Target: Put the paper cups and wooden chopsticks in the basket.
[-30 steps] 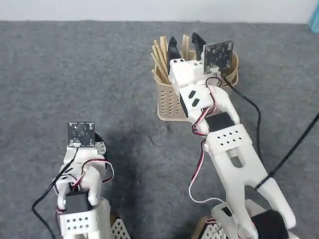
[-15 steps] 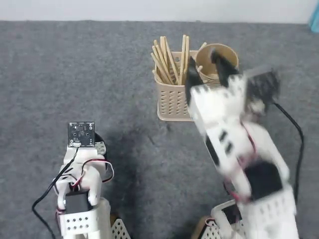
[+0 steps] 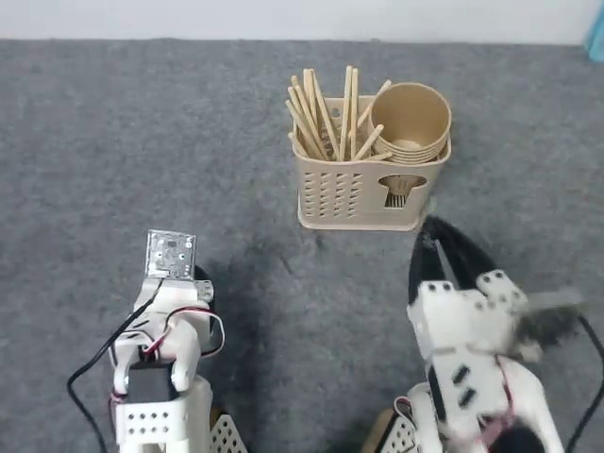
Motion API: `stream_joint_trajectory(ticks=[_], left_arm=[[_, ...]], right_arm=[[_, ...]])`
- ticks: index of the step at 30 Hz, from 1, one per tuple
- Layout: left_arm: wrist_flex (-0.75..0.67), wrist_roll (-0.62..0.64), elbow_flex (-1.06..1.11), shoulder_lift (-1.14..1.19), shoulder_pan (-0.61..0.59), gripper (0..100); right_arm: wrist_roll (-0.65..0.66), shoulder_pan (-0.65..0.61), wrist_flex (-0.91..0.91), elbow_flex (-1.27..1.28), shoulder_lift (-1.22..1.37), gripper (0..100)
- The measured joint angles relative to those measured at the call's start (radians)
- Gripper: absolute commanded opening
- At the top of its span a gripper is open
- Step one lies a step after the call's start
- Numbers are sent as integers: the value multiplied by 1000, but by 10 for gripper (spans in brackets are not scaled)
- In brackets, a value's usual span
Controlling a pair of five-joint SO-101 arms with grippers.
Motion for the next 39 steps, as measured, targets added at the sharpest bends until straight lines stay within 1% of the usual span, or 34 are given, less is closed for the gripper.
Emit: stream_joint_trajectory(ticks=[2,5,9,12,14,16,17,21,24,29,39], left_arm=[[5,0,0,0,2,13],[6,0,0,0,0,13],[6,0,0,0,2,13],[6,0,0,0,0,13],[31,0,0,0,0,14],[92,0,0,0,2,14],[124,0,0,0,6,14],[146,3,0,0,8,14],[150,2,0,0,6,14],[150,2,0,0,6,14],[150,2,0,0,6,14]], right_arm=[[0,23,52,51,0,7],[0,44,69,110,3,7],[77,46,75,233,5,7],[101,49,75,365,6,7],[107,54,92,448,6,7],[109,57,112,505,26,7],[109,63,121,516,26,7],[109,101,184,569,12,7],[110,126,186,634,12,8],[114,183,184,641,26,8],[114,189,184,641,25,8]])
